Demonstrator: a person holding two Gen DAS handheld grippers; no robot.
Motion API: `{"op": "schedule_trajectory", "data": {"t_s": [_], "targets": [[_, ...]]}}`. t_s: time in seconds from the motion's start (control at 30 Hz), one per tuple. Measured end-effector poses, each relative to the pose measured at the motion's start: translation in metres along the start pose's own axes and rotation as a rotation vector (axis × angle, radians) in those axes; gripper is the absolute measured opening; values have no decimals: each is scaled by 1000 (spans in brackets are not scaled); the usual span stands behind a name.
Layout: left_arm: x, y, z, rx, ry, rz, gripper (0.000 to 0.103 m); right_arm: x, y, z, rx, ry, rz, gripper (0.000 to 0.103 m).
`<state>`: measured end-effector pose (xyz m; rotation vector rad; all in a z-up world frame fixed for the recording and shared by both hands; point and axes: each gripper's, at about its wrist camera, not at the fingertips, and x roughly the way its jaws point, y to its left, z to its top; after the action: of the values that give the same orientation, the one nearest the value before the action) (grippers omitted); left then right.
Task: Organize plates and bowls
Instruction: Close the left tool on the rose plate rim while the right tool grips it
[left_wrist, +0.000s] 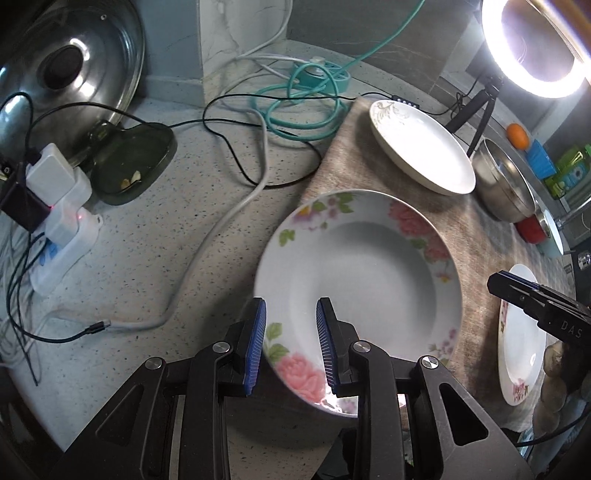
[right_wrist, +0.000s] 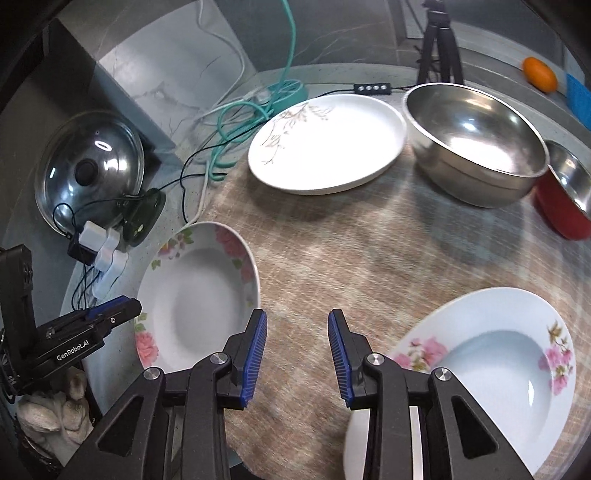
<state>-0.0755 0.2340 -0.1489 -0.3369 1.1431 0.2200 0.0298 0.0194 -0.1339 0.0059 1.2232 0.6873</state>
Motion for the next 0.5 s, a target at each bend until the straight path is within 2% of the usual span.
{"op": "schedule_trajectory", "data": {"t_s": [0.5], "targets": [[14,14,3,-38,42,-46,26,32,11,10,6,68,37,31]]}}
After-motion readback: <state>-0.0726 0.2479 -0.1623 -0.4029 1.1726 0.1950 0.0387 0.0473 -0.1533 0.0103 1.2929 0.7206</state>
